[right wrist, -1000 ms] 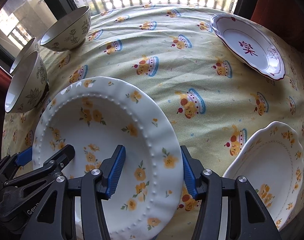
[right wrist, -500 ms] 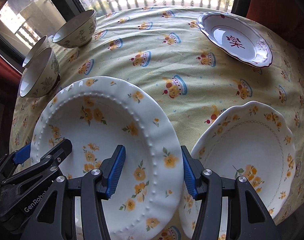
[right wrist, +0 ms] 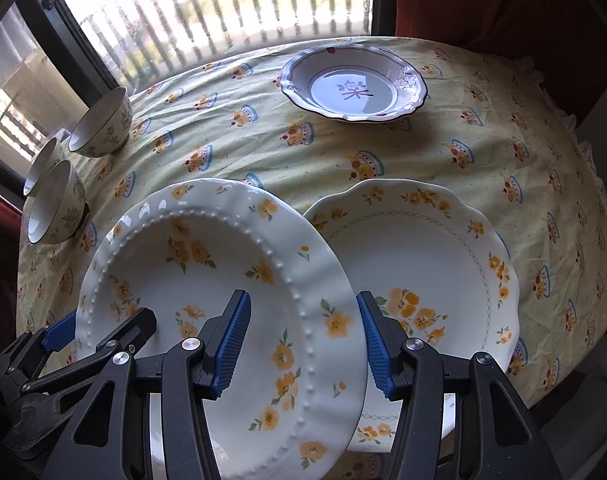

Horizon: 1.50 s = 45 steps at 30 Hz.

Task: Organize plates and bowls
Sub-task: 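Lift the beaded plate with both grippers and carry it over the flowered plate, then lower the beaded plate onto the flowered plate and open both grippers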

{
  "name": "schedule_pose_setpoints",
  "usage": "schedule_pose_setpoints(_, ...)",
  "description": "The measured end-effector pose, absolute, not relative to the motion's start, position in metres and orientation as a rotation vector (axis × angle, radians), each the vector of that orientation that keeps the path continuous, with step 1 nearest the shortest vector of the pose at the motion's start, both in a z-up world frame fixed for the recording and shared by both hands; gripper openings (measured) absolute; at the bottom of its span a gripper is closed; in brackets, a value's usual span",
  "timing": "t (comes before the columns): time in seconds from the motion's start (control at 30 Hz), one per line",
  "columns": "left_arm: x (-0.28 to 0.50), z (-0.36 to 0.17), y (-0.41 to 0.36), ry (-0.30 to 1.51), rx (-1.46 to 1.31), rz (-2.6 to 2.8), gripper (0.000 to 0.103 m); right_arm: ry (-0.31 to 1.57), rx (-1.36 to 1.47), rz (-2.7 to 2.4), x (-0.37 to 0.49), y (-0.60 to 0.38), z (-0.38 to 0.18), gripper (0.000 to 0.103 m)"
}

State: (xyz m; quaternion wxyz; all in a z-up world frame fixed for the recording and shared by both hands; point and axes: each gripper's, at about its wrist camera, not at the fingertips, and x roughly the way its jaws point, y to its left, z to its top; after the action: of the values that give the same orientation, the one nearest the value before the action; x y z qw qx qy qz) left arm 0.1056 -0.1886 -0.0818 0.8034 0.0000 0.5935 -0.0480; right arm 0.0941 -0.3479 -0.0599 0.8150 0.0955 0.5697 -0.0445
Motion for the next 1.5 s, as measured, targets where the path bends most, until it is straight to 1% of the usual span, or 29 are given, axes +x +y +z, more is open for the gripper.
schedule_pose_setpoints(0.3,0.094,-0.080,-0.247,1.265,-0.048,-0.057,0.076,1.211,0.166,-0.045,0.090,-0.408,-0.055,0.058)
schedule_pose_setpoints(0.73,0.082,-0.100,-0.326,1.291,-0.101,-0.050,0.076,1.224,0.109,-0.036,0.082,-0.491,-0.069,0.058)
schedule_pose_setpoints(1.07,0.083,-0.118,-0.350,1.297,-0.121,-0.038,0.076,1.240,0.109,-0.042,0.079,-0.521,-0.084,0.058)
schedule_pose_setpoints(1.5,0.086,-0.125,-0.354,1.278,-0.080,0.034,0.078,1.247,0.054,0.014,0.089,-0.515,-0.095,0.058)
